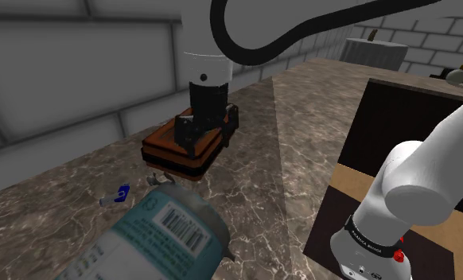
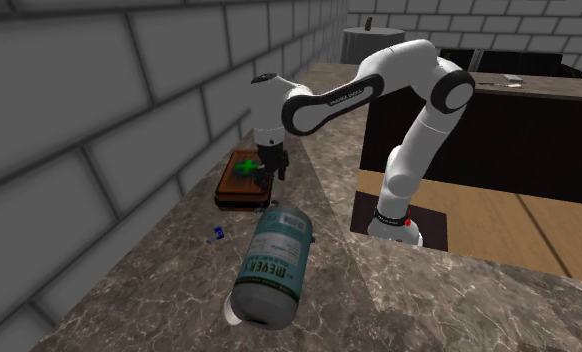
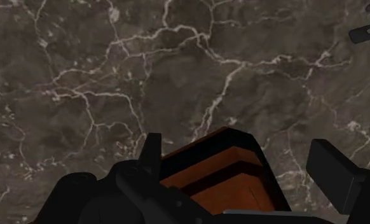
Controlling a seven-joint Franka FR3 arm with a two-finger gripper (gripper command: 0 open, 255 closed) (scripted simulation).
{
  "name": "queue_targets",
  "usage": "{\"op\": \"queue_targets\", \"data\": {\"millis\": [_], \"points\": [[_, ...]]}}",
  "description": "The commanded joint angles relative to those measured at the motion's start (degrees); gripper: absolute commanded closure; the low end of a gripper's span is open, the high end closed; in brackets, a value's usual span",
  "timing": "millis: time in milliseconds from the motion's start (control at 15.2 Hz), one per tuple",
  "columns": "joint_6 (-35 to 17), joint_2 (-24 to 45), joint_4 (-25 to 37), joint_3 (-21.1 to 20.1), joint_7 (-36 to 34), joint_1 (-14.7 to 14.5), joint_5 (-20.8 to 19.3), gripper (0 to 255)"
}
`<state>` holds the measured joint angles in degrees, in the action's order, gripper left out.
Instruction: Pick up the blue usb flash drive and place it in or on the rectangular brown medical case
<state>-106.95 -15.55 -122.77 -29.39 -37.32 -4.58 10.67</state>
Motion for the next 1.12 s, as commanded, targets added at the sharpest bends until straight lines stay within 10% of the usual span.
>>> {"op": "queue_targets", "data": {"millis": [0, 462, 1056], "points": [[-1.8, 4.2, 2.6, -2.4, -4.2, 0.0, -1.7, 0], [-3.8, 21.6, 16.3, -7.9, -19.5, -2.7, -13.0, 0], [0.1, 42.6, 37.9, -6.0, -32.8, -13.7, -26.5, 0]]}}
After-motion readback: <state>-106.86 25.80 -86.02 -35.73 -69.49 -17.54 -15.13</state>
